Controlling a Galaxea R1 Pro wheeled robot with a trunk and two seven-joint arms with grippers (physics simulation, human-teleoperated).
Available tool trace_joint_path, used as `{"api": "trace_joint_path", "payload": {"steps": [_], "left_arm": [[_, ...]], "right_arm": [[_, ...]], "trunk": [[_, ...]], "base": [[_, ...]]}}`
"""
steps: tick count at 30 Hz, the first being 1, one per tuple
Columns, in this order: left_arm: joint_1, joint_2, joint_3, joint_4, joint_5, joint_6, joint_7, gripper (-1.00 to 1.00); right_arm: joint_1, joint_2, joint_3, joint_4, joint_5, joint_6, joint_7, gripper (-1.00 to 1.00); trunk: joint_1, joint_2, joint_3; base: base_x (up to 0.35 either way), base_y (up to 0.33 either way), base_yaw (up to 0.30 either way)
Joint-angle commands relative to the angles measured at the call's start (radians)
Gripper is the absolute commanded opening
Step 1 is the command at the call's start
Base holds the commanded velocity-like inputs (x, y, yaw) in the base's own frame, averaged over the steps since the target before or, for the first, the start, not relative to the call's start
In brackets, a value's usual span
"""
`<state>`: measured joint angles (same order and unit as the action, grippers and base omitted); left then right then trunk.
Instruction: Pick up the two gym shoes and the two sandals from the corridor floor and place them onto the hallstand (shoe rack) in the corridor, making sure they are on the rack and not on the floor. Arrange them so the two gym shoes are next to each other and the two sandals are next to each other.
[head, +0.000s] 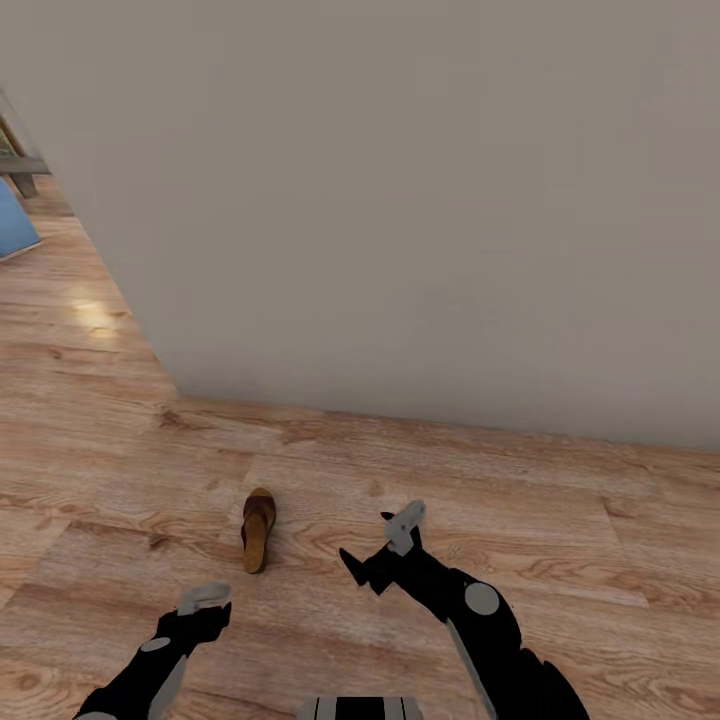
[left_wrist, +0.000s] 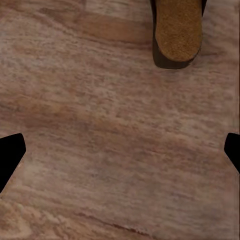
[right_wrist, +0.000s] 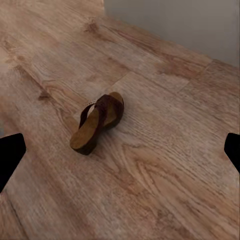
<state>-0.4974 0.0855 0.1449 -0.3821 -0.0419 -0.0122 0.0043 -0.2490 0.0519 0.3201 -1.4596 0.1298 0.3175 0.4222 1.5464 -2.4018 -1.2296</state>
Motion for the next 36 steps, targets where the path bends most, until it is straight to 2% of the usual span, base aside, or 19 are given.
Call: {"api": "trace_joint_path", "payload": {"steps": [1, 2, 8, 11, 12, 15, 16, 19, 20, 25, 32, 36], "left_arm": [[-0.009, -0.001, 0.004, -0.001, -0.006, 0.001, 0.0, 1.0], [-0.012, 0.0, 0.004, -0.002, -0.007, 0.001, 0.0, 1.0], [-0.066, 0.001, 0.002, -0.005, -0.013, 0.022, 0.0, 1.0], [-0.081, -0.002, 0.002, -0.006, -0.02, 0.051, 0.001, 1.0], [-0.089, -0.006, 0.002, -0.008, -0.032, 0.069, 0.001, 1.0], [-0.093, -0.009, 0.002, -0.011, -0.047, 0.077, 0.002, 1.0], [-0.096, -0.011, 0.002, -0.014, -0.065, 0.082, 0.002, 1.0], [-0.097, -0.013, 0.003, -0.017, -0.089, 0.084, 0.002, 1.0], [-0.097, -0.014, 0.003, -0.024, -0.113, 0.087, 0.001, 1.0], [-0.098, -0.017, 0.004, -0.054, -0.141, 0.089, -0.003, 1.0], [-0.104, -0.03, 0.004, -0.062, -0.144, 0.076, -0.002, 1.0], [-0.132, -0.044, 0.005, -0.055, -0.143, 0.073, 0.003, 1.0]], "right_arm": [[-0.009, 0.001, -0.001, -0.027, 0.012, 0.027, 0.012, 1.0], [-0.015, 0.001, -0.001, -0.032, 0.012, 0.035, 0.014, 1.0], [-0.14, 0.003, -0.002, -0.048, -0.002, 0.132, 0.052, 1.0], [-0.186, 0.003, -0.003, -0.048, -0.044, 0.194, 0.06, 1.0], [-0.229, 0.003, -0.003, -0.047, -0.095, 0.248, 0.062, 1.0], [-0.264, 0.003, -0.003, -0.046, -0.151, 0.295, 0.063, 1.0], [-0.285, 0.003, -0.002, -0.045, -0.197, 0.327, 0.064, 1.0], [-0.295, 0.003, -0.001, -0.044, -0.225, 0.345, 0.064, 1.0], [-0.301, 0.003, 0.002, -0.044, -0.239, 0.354, 0.064, 1.0], [-0.305, 0.003, 0.007, -0.045, -0.253, 0.364, 0.064, 1.0], [-0.306, 0.003, 0.01, -0.044, -0.255, 0.368, 0.064, 1.0], [-0.306, 0.003, 0.011, -0.044, -0.255, 0.368, 0.064, 1.0]], "trunk": [[0.0, 0.0, -0.001], [0.0, 0.0, -0.001], [0.0, 0.0, -0.001], [0.0, 0.0, -0.001], [0.0, 0.0, -0.001], [0.0, 0.0, -0.001], [0.0, 0.0, -0.001], [0.0, 0.0, -0.001], [0.0, 0.0, -0.001], [0.0, 0.0, -0.001], [0.0, 0.0, -0.001], [0.0, 0.0, -0.001]], "base": [[0.0, 0.0, 0.0], [0.0, 0.0, 0.0], [0.0, 0.0, 0.0], [0.0, 0.0, 0.0], [0.0, 0.0, 0.0], [0.0, 0.0, 0.0], [0.0, 0.0, 0.0], [0.0, 0.0, 0.0], [0.0, 0.0, 0.0], [0.0, 0.0, 0.0], [0.0, 0.0, 0.0], [0.0, 0.0, 0.0]]}}
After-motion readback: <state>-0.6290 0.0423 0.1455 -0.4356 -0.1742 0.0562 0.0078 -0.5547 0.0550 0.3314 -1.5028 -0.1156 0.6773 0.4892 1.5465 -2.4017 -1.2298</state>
